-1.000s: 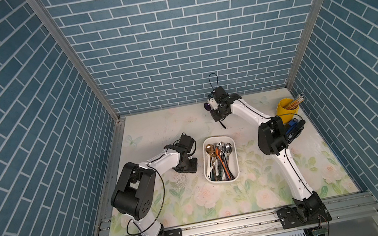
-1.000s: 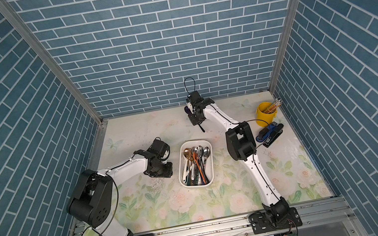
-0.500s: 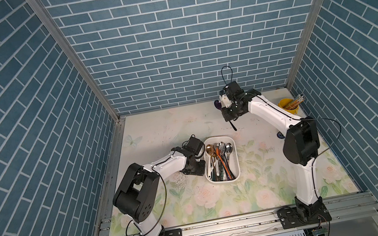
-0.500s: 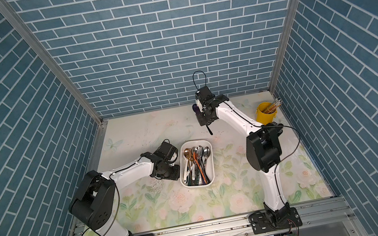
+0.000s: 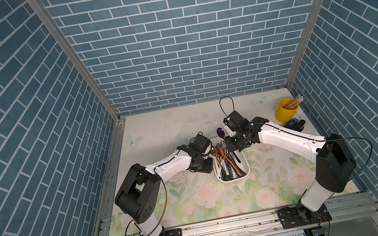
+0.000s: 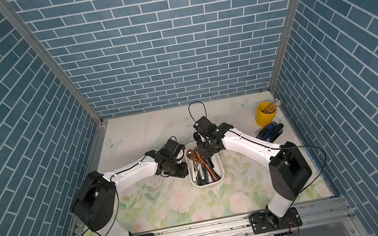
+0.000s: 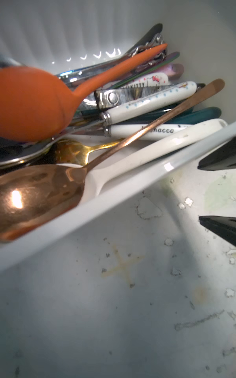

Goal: Put the spoon into the storage box
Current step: Adjust the storage box at the center of the board, then place the spoon in the storage box.

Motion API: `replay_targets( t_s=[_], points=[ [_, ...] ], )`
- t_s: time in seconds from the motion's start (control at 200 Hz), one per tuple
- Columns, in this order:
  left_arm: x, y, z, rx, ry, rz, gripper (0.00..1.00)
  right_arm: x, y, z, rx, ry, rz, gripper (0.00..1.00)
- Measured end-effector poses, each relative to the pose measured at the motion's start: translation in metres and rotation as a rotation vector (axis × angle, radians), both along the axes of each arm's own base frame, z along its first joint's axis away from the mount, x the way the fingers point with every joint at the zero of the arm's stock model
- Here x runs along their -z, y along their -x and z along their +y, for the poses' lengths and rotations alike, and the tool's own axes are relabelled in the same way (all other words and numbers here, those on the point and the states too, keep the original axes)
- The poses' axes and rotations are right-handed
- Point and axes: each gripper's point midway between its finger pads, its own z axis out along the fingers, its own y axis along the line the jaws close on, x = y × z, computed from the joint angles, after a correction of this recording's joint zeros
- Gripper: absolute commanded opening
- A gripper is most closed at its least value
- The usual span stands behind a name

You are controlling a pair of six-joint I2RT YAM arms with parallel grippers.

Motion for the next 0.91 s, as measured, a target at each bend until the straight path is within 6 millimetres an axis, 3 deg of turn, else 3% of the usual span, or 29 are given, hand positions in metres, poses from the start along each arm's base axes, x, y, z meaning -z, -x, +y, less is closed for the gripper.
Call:
replay_targets(
  t_s=[0.285, 0.805, 0.905],
  points=[
    [-0.001, 0.001, 0.003, -0.006, -0.008, -0.018, 0.42, 0.034, 0.023, -0.016, 0.096, 0.014, 0.057, 0.0],
    [-0.029, -0.028, 0.035, -0.099, -0.013, -0.116, 0.42, 0.065, 0.021, -0.025, 0.139, 0.053, 0.047, 0.0],
    [-0.035, -0.032, 0.038, -0.112, -0.001, -0.132, 0.42, 0.068, 0.02, -0.026, 0.142, 0.06, 0.045, 0.12]
  ],
)
